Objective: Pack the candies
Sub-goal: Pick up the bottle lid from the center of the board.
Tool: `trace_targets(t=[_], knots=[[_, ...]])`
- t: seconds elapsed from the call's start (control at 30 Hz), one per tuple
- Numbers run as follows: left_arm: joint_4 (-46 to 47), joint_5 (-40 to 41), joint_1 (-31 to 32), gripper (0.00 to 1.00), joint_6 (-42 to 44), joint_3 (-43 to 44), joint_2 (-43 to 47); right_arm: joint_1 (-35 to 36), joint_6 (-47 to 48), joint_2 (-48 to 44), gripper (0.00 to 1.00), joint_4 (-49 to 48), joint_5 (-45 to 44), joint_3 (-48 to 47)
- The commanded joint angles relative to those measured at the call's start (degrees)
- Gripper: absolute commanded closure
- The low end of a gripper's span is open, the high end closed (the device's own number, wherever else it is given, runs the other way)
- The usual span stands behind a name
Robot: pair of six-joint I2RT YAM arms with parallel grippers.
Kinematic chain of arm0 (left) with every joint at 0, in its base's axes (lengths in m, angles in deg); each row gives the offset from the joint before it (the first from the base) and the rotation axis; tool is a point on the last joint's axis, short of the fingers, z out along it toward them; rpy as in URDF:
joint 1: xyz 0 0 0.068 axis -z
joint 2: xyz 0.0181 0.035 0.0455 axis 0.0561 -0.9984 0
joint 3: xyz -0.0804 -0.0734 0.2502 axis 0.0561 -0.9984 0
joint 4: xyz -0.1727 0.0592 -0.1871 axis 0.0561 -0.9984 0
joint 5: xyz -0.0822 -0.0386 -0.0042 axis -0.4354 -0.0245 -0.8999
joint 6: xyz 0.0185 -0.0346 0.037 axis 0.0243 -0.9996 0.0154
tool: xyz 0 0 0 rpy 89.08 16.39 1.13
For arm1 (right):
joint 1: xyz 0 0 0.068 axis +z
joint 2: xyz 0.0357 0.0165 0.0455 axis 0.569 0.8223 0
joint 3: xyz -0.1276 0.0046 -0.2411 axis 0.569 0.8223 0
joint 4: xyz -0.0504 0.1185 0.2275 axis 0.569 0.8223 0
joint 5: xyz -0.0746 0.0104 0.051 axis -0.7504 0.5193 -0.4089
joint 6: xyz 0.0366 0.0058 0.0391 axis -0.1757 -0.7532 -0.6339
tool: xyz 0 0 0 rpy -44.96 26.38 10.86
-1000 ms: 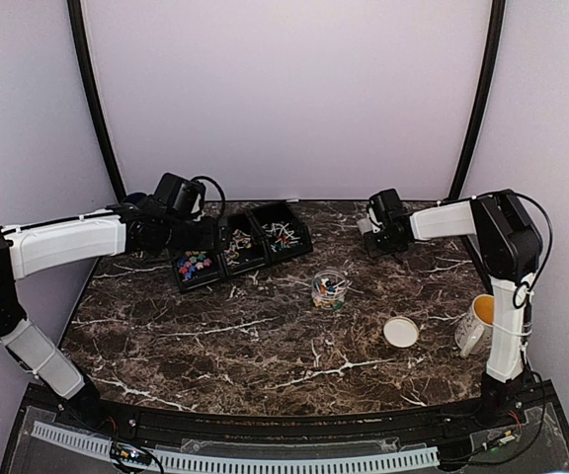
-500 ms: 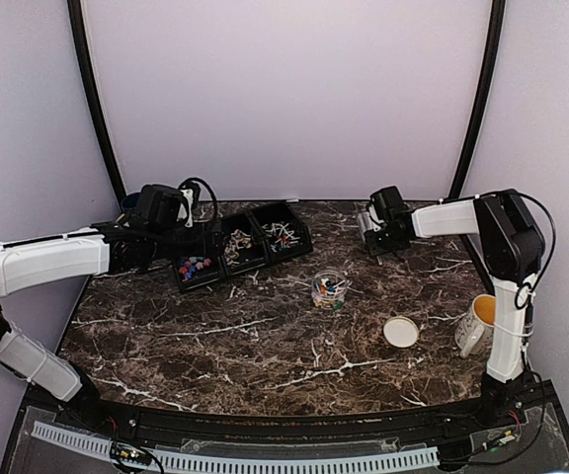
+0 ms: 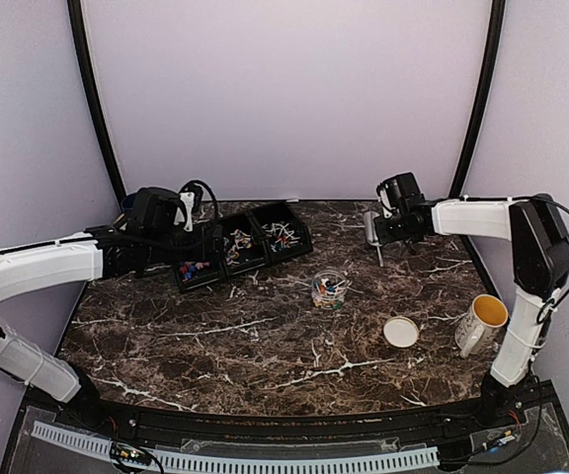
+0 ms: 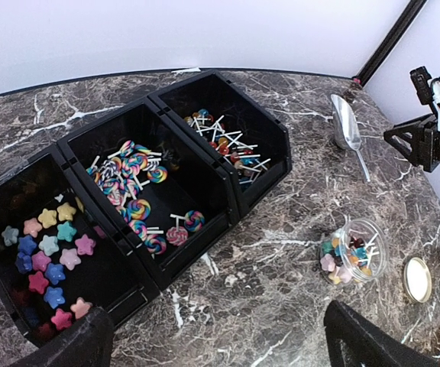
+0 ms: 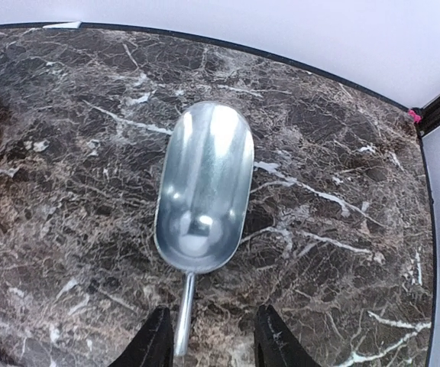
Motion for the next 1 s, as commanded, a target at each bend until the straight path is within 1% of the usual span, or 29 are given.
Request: trace_targets(t=[0.0, 0.1, 0.27, 0.37, 0.4, 0.57, 0.63, 0.67, 0.87, 0.97], knots=[[-3.12, -1.55, 0.29, 0.01, 1.22, 1.29, 4.38, 4.17, 1.39, -7.63, 0.62, -3.90, -4.89, 5.19], [-4.94, -2.60, 0.24, 0.01, 2.71, 2.22, 5.05, 8.04, 1.99, -11.61, 0.61, -4.11, -7.71, 9.03], [-7.90, -2.63, 0.26, 0.01, 5.65, 3.29, 6.32, 13.57, -1.40, -18.09, 0.60, 1.12, -8.03, 13.68], [-9.44, -2.31, 0.22, 0.01, 7.21, 3.89, 6.94, 16.67, -4.74, -22.49, 0.52, 4.97, -7.02, 16.42], [-9.44, -2.07, 0.26, 0.01, 7.39, 3.74, 7.12, 17.55, -5.83, -23.22, 0.46, 6.16, -6.94, 17.22], [-7.37, -2.13, 0.22, 0.01, 7.30, 2.26, 7.45, 21.99, -11.42, -28.34, 0.40, 12.60, -9.28, 20.48], [-6.99, -2.47, 0.29, 0.01, 7.11, 2.12, 6.94, 23.58, -13.50, -29.38, 0.26, 15.34, -9.48, 21.08], [-6.98, -2.54, 0.24, 0.01, 7.06, 2.26, 6.67, 24.38, -14.95, -29.62, 0.25, 16.92, -9.62, 21.23], [-6.40, -3.06, 0.28, 0.01, 6.35, 2.31, 5.76, 27.44, -20.97, -28.65, 0.24, 24.80, -9.57, 20.94], [-6.05, -3.39, 0.29, 0.01, 5.90, 2.27, 5.49, 28.44, -23.55, -27.61, 0.25, 27.37, -9.47, 21.01]])
